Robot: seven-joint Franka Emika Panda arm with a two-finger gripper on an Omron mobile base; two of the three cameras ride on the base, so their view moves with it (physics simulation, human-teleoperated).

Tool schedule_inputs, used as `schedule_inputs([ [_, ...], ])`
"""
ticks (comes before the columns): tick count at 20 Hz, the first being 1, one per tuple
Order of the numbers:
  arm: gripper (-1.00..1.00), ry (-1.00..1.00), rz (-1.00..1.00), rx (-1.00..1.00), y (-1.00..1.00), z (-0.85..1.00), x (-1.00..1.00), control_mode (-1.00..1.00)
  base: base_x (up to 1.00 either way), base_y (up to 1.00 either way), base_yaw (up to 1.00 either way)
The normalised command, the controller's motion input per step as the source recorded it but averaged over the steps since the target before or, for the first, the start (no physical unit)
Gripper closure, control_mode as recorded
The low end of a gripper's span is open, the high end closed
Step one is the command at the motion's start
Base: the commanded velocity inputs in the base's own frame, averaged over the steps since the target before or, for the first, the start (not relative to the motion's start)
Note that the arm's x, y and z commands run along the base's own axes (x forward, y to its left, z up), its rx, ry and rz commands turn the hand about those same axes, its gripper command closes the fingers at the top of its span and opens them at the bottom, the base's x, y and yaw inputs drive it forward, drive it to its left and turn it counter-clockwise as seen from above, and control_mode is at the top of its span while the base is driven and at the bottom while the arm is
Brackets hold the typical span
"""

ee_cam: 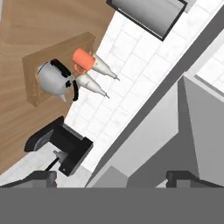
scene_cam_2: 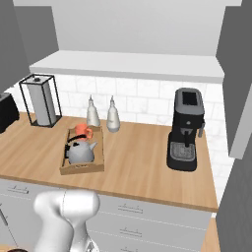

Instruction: Pick the kettle from the counter and place it on the tray. Then pick the mug from the cabinet and place it on the tray. Then close the cabinet doors.

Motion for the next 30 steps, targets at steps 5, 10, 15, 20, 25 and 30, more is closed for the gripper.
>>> schedule_inputs([
  [5, -1.0, -0.02, -0.11, 0.0, 0.36, 0.12, 0.58, -1.0, 0.0, 0.0, 0.0],
  [10, -1.0, -0.01, -0.11, 0.0, 0.35, 0.17, 0.57, -1.0, 0.0, 0.0, 0.0],
  [15, -1.0, 0.0, -0.12, -0.02, 0.46, 0.24, 0.45, -1.0, 0.0, 0.0, 0.0],
  [20, -1.0, 0.0, -0.14, -0.03, 0.4, 0.33, 0.35, -1.0, 0.0, 0.0, 0.0],
  [25, -1.0, 0.0, -0.16, -0.04, 0.42, 0.33, 0.26, -1.0, 0.0, 0.0, 0.0],
  [30, -1.0, -0.03, -0.22, -0.03, 0.09, 0.26, 0.05, -1.0, 0.0, 0.0, 0.0],
])
